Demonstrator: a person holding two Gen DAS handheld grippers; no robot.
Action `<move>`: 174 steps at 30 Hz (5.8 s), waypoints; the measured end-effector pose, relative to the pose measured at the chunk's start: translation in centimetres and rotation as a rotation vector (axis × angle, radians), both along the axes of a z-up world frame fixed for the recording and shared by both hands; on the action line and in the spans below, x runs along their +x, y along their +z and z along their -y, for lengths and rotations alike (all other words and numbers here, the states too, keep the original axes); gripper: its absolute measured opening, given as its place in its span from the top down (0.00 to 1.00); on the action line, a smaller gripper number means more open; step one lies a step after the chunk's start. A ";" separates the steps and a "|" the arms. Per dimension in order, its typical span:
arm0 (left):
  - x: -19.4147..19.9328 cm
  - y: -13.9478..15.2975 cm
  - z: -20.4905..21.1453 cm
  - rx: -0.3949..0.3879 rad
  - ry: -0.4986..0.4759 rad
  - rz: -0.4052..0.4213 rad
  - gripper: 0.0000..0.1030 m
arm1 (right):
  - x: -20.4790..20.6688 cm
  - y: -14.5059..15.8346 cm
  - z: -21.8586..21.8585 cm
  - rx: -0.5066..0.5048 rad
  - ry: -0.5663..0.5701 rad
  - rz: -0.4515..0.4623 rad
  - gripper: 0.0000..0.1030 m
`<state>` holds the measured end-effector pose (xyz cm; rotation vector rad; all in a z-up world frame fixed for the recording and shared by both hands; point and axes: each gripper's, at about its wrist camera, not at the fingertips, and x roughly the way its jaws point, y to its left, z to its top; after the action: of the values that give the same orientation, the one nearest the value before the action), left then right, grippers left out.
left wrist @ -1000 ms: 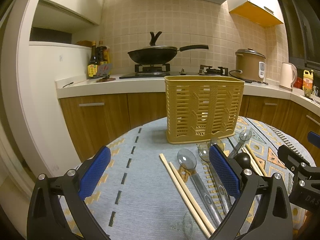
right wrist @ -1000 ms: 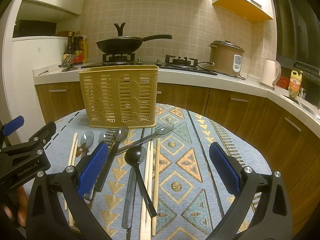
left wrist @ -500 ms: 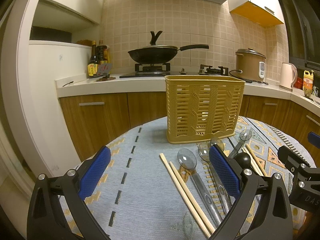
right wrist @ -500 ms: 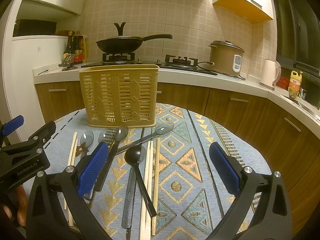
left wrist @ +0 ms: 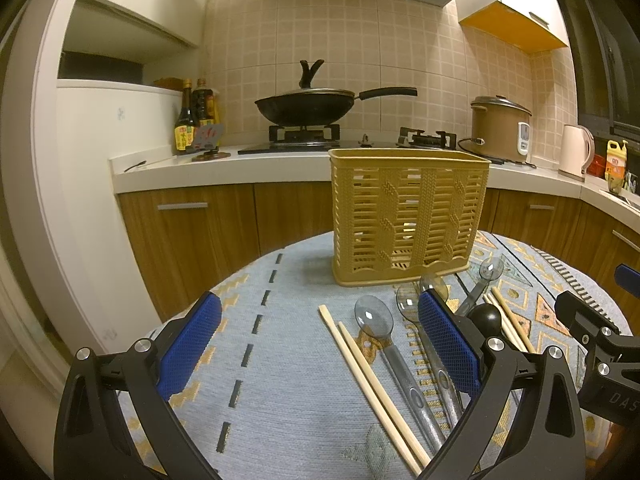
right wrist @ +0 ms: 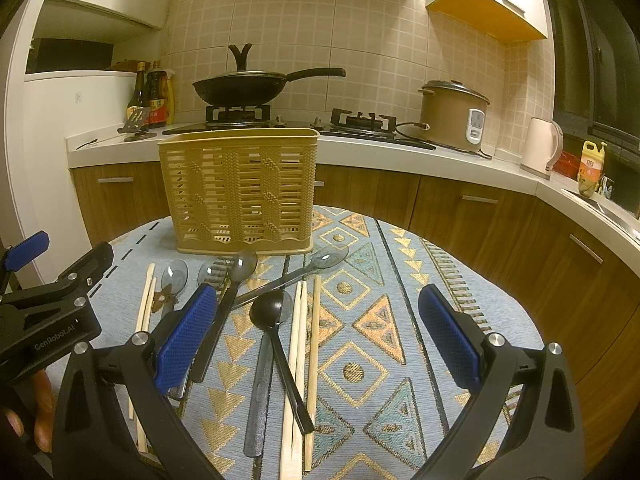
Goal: Organize utensils
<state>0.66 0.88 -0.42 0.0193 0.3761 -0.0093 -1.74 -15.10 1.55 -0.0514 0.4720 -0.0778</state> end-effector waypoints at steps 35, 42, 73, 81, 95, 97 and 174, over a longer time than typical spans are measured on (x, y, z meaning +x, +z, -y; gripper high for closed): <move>3.0 -1.2 -2.3 -0.085 -0.139 -0.300 0.23 | 1.0 0.5 3.3 0.159 -0.054 -0.089 0.06; 6.8 -2.7 -4.6 -0.246 -0.243 -0.549 0.46 | 4.9 1.9 5.0 0.239 0.016 -0.262 0.14; 16.8 -3.7 -1.7 -0.135 -0.125 -0.746 0.92 | 19.7 -2.6 7.9 0.434 -0.026 -0.806 0.54; 17.5 -4.0 -1.8 -0.116 -0.203 -0.748 0.95 | 22.1 -4.2 9.2 0.530 -0.132 -0.815 0.64; 17.6 -4.2 -5.7 -0.170 -0.284 -0.734 0.95 | 21.7 -4.3 5.6 0.425 -0.334 -0.657 0.64; 17.3 -4.2 -6.1 -0.165 -0.285 -0.727 0.95 | 21.4 -4.2 4.4 0.351 -0.339 -0.632 0.64; 12.0 1.6 -5.2 -0.131 -0.325 -0.495 0.97 | 16.4 -0.3 8.6 0.255 0.144 -0.686 0.71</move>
<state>12.63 6.07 1.20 -0.0532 0.8633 -0.3648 14.65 -23.67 1.23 0.1439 1.1578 0.1489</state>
